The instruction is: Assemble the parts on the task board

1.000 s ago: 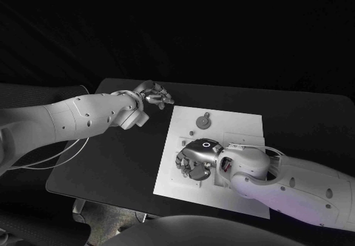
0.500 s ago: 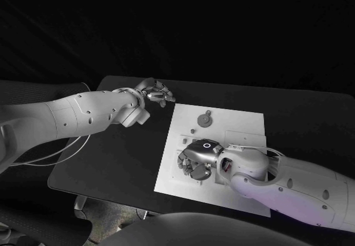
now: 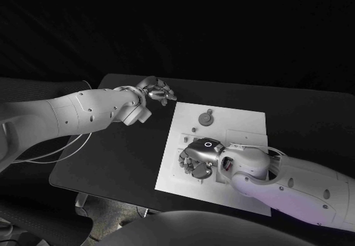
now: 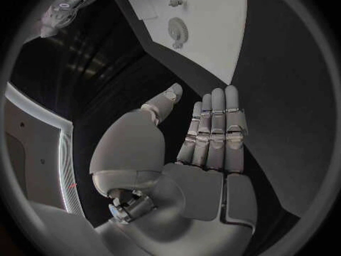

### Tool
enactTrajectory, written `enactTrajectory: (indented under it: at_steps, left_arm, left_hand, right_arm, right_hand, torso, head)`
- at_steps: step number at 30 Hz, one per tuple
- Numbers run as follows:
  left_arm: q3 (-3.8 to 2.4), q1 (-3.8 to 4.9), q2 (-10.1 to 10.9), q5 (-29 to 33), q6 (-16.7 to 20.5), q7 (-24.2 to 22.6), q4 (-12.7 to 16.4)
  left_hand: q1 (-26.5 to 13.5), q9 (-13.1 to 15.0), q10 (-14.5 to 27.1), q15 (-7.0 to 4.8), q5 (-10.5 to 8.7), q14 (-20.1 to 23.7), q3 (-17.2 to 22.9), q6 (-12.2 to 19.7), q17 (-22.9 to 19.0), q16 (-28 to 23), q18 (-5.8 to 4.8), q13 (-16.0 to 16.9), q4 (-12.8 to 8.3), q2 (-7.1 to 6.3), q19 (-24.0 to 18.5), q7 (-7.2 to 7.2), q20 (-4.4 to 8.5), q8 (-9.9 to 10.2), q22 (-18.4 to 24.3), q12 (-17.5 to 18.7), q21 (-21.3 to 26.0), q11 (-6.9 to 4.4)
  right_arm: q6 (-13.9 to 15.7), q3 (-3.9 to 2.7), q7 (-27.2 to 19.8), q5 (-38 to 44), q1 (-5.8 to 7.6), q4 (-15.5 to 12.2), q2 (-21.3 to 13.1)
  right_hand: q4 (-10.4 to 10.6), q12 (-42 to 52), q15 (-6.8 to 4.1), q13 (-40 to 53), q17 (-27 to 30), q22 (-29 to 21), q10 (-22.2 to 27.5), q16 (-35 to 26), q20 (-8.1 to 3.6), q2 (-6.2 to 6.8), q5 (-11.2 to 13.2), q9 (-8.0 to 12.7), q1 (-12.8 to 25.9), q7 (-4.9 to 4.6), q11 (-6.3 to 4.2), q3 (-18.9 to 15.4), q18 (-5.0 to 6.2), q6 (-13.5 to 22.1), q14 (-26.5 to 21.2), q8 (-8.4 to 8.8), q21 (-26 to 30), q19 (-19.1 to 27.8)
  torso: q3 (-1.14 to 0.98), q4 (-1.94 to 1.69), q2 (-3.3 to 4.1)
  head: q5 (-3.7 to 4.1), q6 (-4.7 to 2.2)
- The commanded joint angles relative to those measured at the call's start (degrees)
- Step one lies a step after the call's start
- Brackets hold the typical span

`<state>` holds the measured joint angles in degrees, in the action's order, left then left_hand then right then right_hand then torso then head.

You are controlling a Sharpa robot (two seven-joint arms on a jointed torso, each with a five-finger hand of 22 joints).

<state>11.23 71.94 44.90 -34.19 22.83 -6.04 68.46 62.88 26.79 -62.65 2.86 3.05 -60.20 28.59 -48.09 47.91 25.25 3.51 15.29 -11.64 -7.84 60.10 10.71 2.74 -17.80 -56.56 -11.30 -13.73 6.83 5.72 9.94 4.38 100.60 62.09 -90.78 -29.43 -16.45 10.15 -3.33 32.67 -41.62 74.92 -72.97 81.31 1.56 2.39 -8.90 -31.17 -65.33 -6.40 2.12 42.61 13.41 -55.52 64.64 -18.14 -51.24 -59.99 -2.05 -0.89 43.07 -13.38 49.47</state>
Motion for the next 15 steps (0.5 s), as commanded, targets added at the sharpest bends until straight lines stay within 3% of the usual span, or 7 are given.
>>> enactTrajectory:
  at_steps: [1,15]
  left_arm:
    - [-0.03,0.03,-0.1,0.0,-0.4,-0.5,0.1]
    - [-0.03,0.03,-0.1,0.0,-0.4,-0.5,0.1]
  left_hand:
    - [0.3,-0.1,-0.2,-0.01,0.09,-0.6,-0.1,0.4,0.1,-0.3,0.68,-0.1,0.2,0.30,0.5,-0.16,0.06,-0.2,-0.1,0.2,0.3,0.42]
    - [0.3,-0.1,-0.2,-0.01,0.08,-0.6,-0.1,0.4,0.1,-0.4,0.68,-0.1,0.2,0.29,0.5,-0.15,0.07,-0.2,-0.1,0.2,0.3,0.43]
  right_arm:
    - [-1.3,0.10,-0.4,0.8,-0.13,0.1,0.0]
    - [-1.7,0.20,-0.2,0.7,-0.14,0.4,0.0]
  right_hand:
    - [0.0,-0.3,-0.49,0.0,0.0,0.6,-0.4,-0.3,-0.29,-0.59,-0.2,-0.8,0.2,-0.83,0.16,0.2,1.58,-1.3,-0.1,-0.37,0.0,-0.1]
    - [0.0,-0.3,-0.49,0.0,0.0,0.6,-0.4,-0.3,-0.30,-0.61,-0.3,-0.8,0.3,-0.83,0.15,0.1,1.58,-1.3,-0.1,-0.34,0.0,-0.1]
  torso:
    - [-0.02,0.03,0.00]
    - [-0.06,0.05,0.00]
  head:
    - [-0.06,0.12]
    - [0.10,0.40]
